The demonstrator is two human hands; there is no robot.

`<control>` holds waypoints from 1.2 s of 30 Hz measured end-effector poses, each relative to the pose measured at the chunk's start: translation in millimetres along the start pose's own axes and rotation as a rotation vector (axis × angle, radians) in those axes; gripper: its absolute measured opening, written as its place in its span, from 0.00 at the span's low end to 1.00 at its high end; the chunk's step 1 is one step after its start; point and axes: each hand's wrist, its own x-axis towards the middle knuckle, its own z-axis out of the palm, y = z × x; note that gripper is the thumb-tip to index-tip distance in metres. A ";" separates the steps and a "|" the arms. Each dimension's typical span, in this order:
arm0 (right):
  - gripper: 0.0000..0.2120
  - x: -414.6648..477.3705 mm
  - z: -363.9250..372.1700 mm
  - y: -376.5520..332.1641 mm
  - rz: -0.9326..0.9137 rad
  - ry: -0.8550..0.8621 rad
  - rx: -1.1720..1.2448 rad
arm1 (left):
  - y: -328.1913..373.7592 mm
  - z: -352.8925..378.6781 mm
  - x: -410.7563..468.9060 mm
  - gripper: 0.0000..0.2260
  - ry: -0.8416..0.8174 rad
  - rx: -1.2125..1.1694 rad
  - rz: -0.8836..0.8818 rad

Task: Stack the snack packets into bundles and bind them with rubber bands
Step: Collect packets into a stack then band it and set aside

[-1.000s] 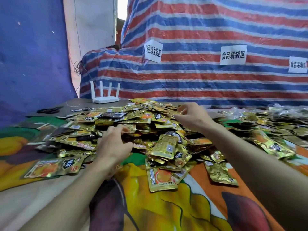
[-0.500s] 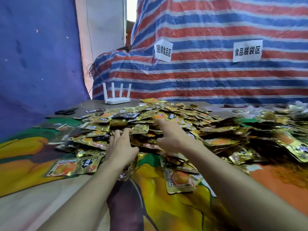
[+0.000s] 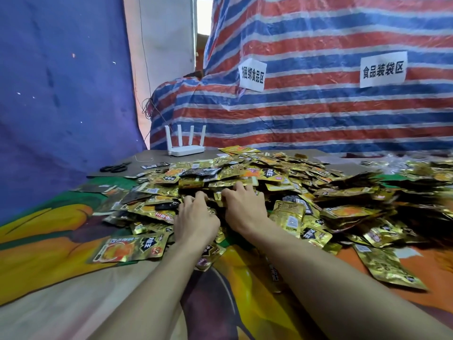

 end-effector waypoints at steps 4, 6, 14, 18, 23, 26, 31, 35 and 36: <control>0.14 -1.7 -8.6 7.4 0.024 0.187 0.150 | 0.0 -3.5 -0.2 0.18 0.059 -0.057 0.021; 0.14 -4.6 -18.9 14.9 0.071 0.258 0.255 | 1.1 -4.3 -0.5 0.18 0.062 -0.082 0.054; 0.06 -21.4 -66.2 34.5 0.231 0.331 1.098 | 12.4 -4.6 -1.0 0.42 0.026 -0.679 0.079; 0.05 -38.5 -61.5 41.3 0.460 0.135 1.505 | 20.8 -11.2 -7.8 0.42 -0.152 -1.068 -0.016; 0.09 -48.4 -54.3 50.8 0.546 0.084 1.598 | 16.6 -14.4 -7.5 0.18 -0.251 -1.046 0.012; 0.06 -50.8 -52.6 48.3 0.567 0.111 1.622 | 20.0 -12.6 -12.5 0.17 -0.464 -0.907 0.071; 0.06 -48.3 -51.6 48.2 0.607 0.283 1.700 | 23.5 -10.0 -15.6 0.09 -0.561 -0.802 0.075; 0.06 -49.8 -46.5 54.6 0.644 0.512 1.602 | 23.0 -12.5 -13.9 0.09 -0.475 -0.906 -0.043; 0.07 -50.4 -45.9 55.2 0.653 0.558 1.593 | 23.0 -14.1 -13.5 0.08 -0.454 -0.984 -0.083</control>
